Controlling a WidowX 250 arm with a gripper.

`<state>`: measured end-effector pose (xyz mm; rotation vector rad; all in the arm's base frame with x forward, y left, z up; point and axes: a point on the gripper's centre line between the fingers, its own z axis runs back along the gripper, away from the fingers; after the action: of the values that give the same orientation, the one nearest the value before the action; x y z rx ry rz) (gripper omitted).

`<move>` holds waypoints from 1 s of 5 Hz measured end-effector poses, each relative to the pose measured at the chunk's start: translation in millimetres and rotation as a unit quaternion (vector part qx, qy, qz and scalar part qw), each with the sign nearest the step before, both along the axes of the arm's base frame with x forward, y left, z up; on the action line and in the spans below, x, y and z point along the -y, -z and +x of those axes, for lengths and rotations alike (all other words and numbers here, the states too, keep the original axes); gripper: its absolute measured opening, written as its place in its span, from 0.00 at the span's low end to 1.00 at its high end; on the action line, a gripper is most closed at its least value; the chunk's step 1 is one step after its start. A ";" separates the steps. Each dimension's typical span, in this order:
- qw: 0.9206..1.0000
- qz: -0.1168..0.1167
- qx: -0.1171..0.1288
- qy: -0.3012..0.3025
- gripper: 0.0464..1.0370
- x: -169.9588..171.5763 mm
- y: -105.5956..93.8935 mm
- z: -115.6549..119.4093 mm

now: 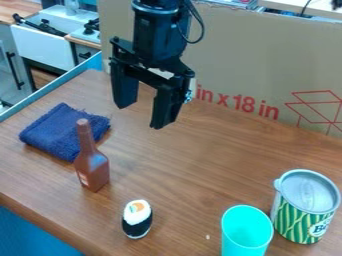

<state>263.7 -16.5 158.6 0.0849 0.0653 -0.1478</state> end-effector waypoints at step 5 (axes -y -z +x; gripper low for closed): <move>1.000 0.010 -0.022 0.012 0.96 -76.2 -13.0 -20.2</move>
<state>243.4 59.7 171.6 0.1023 0.1088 -0.1726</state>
